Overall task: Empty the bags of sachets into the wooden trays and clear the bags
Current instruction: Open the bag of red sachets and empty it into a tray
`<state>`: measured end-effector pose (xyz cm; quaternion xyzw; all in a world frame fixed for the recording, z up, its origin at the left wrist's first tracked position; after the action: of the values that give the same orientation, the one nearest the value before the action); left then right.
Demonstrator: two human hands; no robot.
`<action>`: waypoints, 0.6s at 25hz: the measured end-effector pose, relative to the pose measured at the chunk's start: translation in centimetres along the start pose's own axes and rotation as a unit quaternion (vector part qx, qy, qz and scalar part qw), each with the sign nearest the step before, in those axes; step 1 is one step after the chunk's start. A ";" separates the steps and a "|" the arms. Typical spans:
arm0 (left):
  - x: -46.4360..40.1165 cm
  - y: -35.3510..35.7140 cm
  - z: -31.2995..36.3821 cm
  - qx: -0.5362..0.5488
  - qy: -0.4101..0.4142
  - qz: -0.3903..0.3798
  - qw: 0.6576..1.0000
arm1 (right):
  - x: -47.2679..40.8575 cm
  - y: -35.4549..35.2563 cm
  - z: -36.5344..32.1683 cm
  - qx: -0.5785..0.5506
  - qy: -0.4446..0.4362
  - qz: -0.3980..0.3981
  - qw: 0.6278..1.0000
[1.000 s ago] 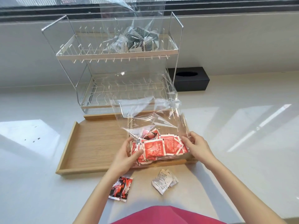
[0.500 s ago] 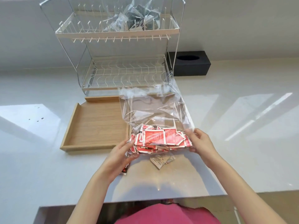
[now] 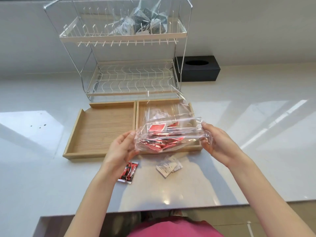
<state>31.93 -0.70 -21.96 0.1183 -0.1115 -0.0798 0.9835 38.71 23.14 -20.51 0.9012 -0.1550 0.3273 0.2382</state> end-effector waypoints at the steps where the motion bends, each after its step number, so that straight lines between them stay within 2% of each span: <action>1: -0.1 0.2 0.8 0.011 0.008 0.002 1.000 | 0.2 0.2 -0.5 -0.005 -0.008 -0.004 1.000; 15: -2.3 2.3 10.4 0.129 0.128 0.013 0.983 | 2.4 4.5 -9.4 -0.107 -0.079 -0.056 0.990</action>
<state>27.52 -0.29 -11.98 0.2519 0.0049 -0.0365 0.9670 33.66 24.10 -11.14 0.9010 -0.1568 0.2227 0.3378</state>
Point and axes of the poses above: each hand's wrist, its own x-axis away from the middle knuckle, its own y-axis out of the palm, z = x × y, the point moved 2 cm from there along -x, towards the middle knuckle, and after that the axes turned 15 degrees about y, right-handed, at the moved point
